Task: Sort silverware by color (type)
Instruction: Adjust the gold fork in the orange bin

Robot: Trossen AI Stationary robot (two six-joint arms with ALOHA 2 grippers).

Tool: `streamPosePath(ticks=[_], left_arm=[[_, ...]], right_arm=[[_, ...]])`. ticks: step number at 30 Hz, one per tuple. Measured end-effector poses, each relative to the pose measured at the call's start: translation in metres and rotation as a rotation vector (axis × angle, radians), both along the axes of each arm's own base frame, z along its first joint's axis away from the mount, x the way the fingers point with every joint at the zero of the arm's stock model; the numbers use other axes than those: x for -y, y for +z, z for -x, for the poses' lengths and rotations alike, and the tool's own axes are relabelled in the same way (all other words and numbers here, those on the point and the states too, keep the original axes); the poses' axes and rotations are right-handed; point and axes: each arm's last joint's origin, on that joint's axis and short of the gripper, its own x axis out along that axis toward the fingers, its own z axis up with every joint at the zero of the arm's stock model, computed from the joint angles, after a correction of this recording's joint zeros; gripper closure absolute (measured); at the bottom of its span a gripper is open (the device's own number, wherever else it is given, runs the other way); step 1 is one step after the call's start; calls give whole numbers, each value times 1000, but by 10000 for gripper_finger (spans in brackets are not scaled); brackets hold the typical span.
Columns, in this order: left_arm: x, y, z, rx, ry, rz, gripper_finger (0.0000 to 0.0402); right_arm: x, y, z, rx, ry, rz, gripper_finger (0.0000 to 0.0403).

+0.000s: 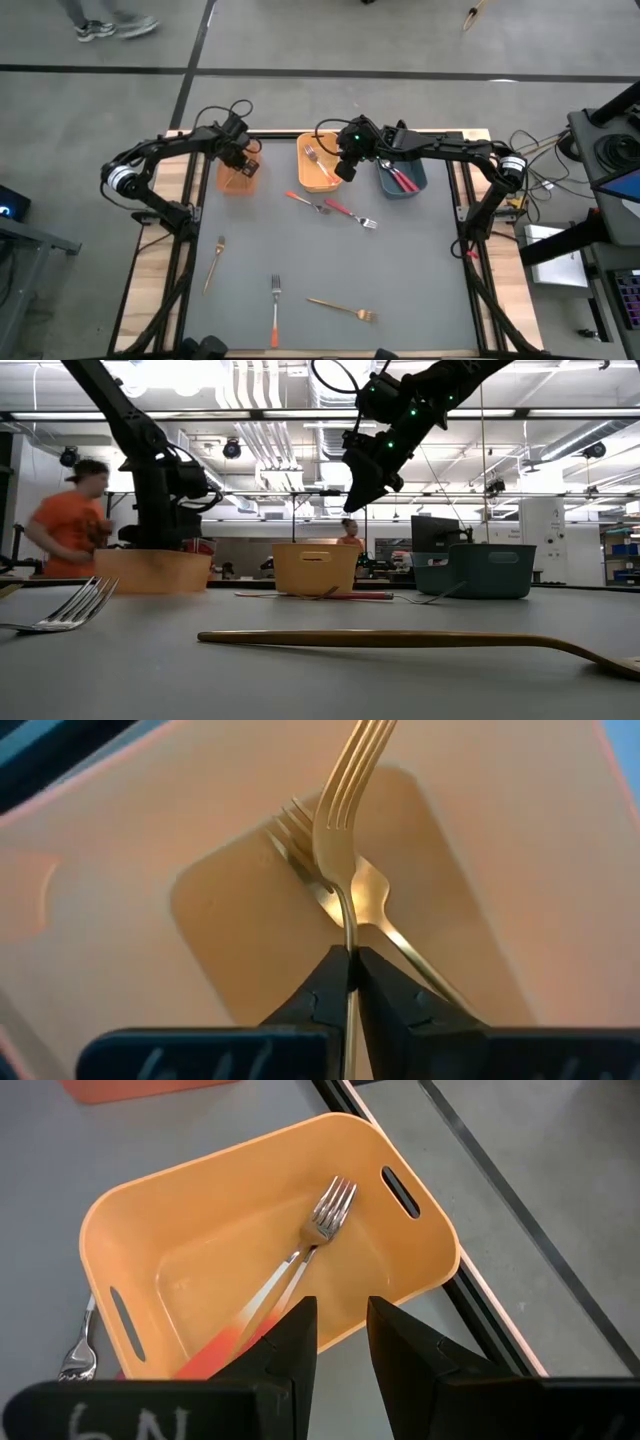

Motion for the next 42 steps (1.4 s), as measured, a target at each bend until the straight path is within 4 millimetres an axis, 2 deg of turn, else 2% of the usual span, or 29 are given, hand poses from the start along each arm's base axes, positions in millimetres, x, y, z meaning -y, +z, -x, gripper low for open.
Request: streamPosePath(ticks=[6, 11, 20, 24, 28, 35, 39, 42], left_arm=[[0, 11, 0, 7, 0, -11, 401], [4, 28, 3, 37, 0, -55, 401], [25, 67, 17, 110, 20, -148, 401], [37, 87, 24, 197, 3, -217, 401], [49, 111, 25, 371, -57, -304, 401], [74, 148, 6, 689, -234, -459, 401], [91, 158, -15, 808, -362, -536, 402], [102, 159, -27, 835, -408, -576, 402]], right_arm=[[0, 0, 0, 0, 0, 0, 321], [0, 0, 0, 0, 0, 0, 321], [0, 0, 0, 1, 2, -1, 321], [0, 3, -4, 64, 51, -18, 321], [-3, 2, -10, 195, 169, -54, 321], [-10, 0, -18, 481, 233, 3, 321], [-15, 3, -19, 658, 259, 67, 321], [-16, 8, -19, 719, 271, 94, 314]])
